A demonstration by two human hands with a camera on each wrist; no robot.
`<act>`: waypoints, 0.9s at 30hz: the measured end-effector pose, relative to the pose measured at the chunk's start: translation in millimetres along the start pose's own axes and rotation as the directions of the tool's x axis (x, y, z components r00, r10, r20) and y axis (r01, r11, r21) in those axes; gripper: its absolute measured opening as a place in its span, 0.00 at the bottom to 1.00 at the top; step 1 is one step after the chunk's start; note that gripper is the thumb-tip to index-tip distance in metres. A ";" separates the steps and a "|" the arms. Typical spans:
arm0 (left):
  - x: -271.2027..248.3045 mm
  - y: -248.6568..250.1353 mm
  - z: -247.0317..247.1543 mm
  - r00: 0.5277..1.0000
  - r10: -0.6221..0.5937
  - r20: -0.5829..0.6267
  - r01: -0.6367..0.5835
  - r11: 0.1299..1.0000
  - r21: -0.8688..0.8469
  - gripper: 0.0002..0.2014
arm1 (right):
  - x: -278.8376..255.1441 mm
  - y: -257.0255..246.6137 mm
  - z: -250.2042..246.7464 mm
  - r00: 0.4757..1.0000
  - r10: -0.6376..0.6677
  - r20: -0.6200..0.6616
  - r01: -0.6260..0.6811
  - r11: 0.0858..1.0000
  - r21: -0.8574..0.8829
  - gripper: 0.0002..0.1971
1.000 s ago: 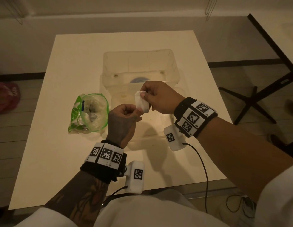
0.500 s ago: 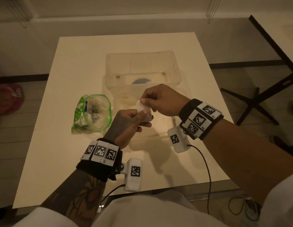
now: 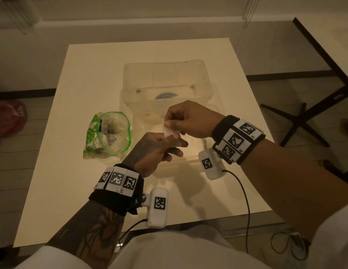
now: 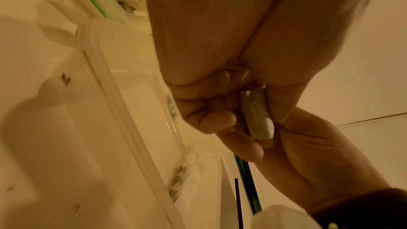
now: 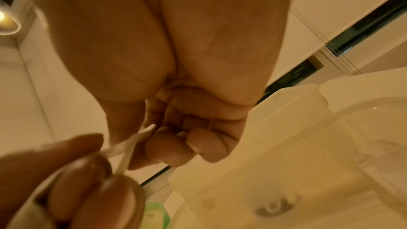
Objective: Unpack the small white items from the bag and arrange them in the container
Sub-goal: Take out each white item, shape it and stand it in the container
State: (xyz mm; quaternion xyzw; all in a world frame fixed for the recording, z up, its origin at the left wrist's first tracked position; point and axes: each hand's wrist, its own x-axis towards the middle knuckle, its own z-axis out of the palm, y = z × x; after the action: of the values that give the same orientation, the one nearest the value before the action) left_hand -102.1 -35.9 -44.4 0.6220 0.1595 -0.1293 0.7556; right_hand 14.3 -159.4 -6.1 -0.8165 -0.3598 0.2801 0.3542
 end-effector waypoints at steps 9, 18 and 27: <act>-3.9 -6.2 -2.4 0.999 0.021 -0.035 -0.021 1.000 -0.017 0.09 | -1.2 0.5 0.9 0.999 0.032 0.032 -0.030 0.997 -0.070 0.08; -7.6 -7.8 -0.3 0.999 0.030 0.010 -0.030 0.999 -0.030 0.14 | -2.7 0.5 2.2 0.998 0.027 0.052 -0.024 0.998 -0.053 0.08; -5.3 -7.8 4.0 1.000 0.019 -0.007 -0.020 0.999 -0.048 0.15 | 0.0 -0.7 1.4 0.999 0.014 0.040 -0.013 1.000 -0.013 0.07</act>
State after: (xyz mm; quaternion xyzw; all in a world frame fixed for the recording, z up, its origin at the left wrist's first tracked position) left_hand -109.8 -41.4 -48.6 0.6058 0.1591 -0.1160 0.7708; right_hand 13.1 -158.5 -6.4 -0.8155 -0.3630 0.2964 0.3397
